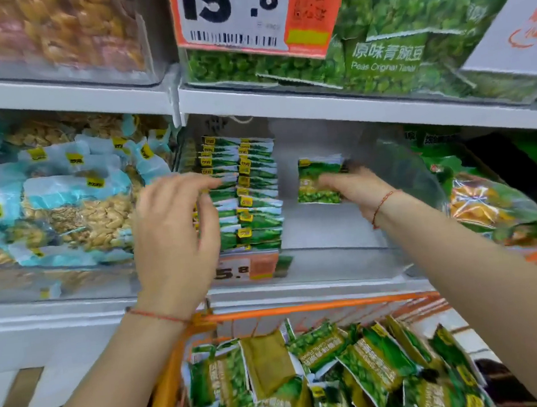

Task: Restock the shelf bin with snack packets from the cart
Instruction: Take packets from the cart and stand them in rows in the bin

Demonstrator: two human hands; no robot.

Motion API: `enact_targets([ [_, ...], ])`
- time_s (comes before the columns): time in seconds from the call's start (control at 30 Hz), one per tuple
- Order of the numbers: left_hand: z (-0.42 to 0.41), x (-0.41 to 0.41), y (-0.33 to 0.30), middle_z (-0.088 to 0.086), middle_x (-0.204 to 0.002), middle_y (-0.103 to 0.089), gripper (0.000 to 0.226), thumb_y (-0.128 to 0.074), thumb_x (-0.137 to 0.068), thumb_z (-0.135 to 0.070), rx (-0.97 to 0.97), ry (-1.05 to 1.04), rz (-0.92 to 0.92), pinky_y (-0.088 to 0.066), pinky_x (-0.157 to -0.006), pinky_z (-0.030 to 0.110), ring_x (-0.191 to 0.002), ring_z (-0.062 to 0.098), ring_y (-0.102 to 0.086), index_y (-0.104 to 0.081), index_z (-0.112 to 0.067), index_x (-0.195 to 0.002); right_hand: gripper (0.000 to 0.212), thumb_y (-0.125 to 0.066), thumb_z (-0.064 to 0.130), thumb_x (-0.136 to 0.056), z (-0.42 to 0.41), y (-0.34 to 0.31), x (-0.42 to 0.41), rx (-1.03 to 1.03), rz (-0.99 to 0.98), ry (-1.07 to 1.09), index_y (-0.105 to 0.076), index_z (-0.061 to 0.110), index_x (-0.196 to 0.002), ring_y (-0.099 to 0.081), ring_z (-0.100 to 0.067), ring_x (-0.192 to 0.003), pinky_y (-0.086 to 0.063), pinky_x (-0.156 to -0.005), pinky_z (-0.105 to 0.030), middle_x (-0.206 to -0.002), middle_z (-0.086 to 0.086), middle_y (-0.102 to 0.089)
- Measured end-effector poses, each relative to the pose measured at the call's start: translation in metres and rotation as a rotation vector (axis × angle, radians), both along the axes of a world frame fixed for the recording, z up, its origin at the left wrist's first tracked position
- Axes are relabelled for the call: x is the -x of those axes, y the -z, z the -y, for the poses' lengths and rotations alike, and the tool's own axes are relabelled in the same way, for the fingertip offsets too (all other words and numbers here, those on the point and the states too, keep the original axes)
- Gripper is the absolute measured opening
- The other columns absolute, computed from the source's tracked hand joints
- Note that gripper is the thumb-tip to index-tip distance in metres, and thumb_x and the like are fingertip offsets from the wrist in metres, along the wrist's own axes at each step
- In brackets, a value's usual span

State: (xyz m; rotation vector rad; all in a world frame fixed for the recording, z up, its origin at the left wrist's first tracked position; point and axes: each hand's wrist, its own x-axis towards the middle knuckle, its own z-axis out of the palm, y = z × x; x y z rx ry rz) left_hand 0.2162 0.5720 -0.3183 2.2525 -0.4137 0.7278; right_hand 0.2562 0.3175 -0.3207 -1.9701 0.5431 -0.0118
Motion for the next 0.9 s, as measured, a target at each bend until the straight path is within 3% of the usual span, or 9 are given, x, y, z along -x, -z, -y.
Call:
enact_targets([
  [0.13,0.003,-0.017,0.005,0.002,-0.11,-0.063,0.025,-0.045,-0.091,-0.017,-0.039,-0.006,-0.018,-0.031,-0.098,0.03,-0.109,0.028,-0.053,-0.066,-0.014,-0.105,0.026,-0.067,0.023,-0.08,-0.001,0.021,-0.04,-0.005,-0.086,-0.028,-0.057,0.018,-0.103,-0.056,-0.02,-0.093,-0.047,-0.082,-0.035,-0.099,-0.004,-0.061],
  [0.23,0.007,-0.022,0.006,0.0,-0.108,-0.064,0.026,-0.043,-0.095,-0.022,-0.097,-0.029,-0.01,-0.033,-0.094,0.03,-0.106,0.024,-0.054,-0.066,-0.015,-0.104,0.012,-0.065,0.013,-0.082,-0.003,0.034,-0.066,-0.096,-0.043,0.004,-0.058,0.018,-0.09,-0.059,-0.022,-0.096,-0.047,-0.089,-0.037,-0.096,-0.003,-0.063],
  [0.3,0.007,-0.022,0.004,0.001,-0.107,-0.064,0.028,-0.041,-0.097,-0.024,-0.082,-0.028,-0.008,-0.034,-0.093,0.029,-0.105,0.023,-0.054,-0.066,-0.014,-0.105,0.022,-0.065,0.007,-0.082,-0.004,0.042,-0.079,-0.181,0.011,0.059,-0.055,0.013,-0.101,-0.061,-0.025,-0.102,-0.048,-0.091,-0.037,-0.106,-0.009,-0.063],
  [0.4,0.006,-0.021,0.007,0.004,-0.111,-0.063,0.03,-0.04,-0.098,-0.025,-0.114,-0.022,0.009,-0.036,-0.092,0.032,-0.106,0.024,-0.054,-0.066,-0.012,-0.108,0.044,-0.064,0.002,-0.084,-0.011,0.05,-0.087,-0.154,0.077,0.118,-0.044,0.006,-0.124,-0.054,-0.018,-0.098,-0.044,-0.078,-0.024,-0.107,-0.006,-0.055],
  [0.47,0.006,-0.02,0.01,0.007,-0.114,-0.061,0.031,-0.041,-0.097,-0.025,-0.15,-0.028,0.034,-0.039,-0.09,0.036,-0.107,0.025,-0.053,-0.066,-0.011,-0.109,0.044,-0.063,0.0,-0.084,-0.012,0.057,-0.089,-0.069,0.123,0.171,-0.047,0.0,-0.126,-0.052,-0.015,-0.096,-0.041,-0.075,-0.018,-0.107,-0.004,-0.056],
  [0.57,0.006,-0.021,0.012,0.009,-0.116,-0.06,0.029,-0.043,-0.097,-0.024,-0.158,-0.034,0.048,-0.04,-0.089,0.038,-0.107,0.026,-0.053,-0.066,-0.011,-0.11,0.043,-0.064,0.0,-0.082,-0.012,0.065,-0.089,-0.034,0.171,0.251,-0.056,0.003,-0.124,-0.057,-0.016,-0.095,-0.043,-0.077,-0.02,-0.114,-0.009,-0.064],
  [0.7,0.007,-0.021,0.013,0.009,-0.116,-0.06,0.028,-0.044,-0.097,-0.023,-0.169,-0.05,0.053,-0.04,-0.088,0.038,-0.106,0.027,-0.054,-0.066,-0.011,-0.11,0.051,-0.061,0.0,-0.084,-0.009,0.065,-0.089,-0.001,0.173,0.276,-0.044,0.006,-0.132,-0.053,-0.014,-0.097,-0.04,-0.075,-0.015,-0.107,-0.003,-0.057],
  [0.9,0.009,-0.021,0.013,0.007,-0.117,-0.06,0.029,-0.043,-0.097,-0.024,-0.177,-0.075,0.055,-0.04,-0.087,0.036,-0.105,0.025,-0.055,-0.066,-0.013,-0.11,0.053,-0.067,0.004,-0.081,-0.013,0.067,-0.089,0.084,0.186,0.139,-0.043,0.007,-0.128,-0.059,-0.025,-0.108,-0.047,-0.091,-0.031,-0.118,-0.01,-0.062],
])
